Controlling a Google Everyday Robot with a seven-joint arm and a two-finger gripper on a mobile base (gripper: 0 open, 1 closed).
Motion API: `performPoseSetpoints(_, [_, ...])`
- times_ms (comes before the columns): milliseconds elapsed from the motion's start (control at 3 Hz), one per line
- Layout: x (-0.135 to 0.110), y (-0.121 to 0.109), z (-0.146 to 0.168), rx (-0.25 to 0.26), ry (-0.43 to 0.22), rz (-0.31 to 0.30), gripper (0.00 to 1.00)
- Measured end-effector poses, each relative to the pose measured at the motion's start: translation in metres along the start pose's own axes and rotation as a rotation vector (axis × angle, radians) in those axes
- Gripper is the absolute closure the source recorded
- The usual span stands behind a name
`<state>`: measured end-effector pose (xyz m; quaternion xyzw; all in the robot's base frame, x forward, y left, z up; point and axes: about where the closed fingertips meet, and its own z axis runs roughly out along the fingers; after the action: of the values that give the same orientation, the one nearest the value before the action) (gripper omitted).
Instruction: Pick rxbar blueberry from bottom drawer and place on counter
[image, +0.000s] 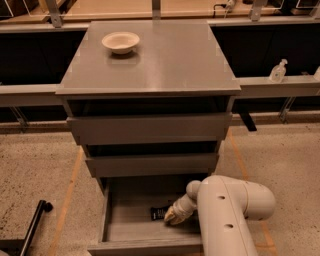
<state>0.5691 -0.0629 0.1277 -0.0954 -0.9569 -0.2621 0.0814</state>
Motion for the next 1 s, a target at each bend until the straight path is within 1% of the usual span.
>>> performPoseSetpoints(333, [0.0033,-0.0193,0.0233,0.005,0.031,0.062,0.85])
performPoseSetpoints(667, [0.0059,-0.0252,0.028,0.005,0.041,0.088,1.0])
performPoseSetpoints(1000, [0.0073,-0.0219,0.0222,0.005,0.041,0.088,0.81])
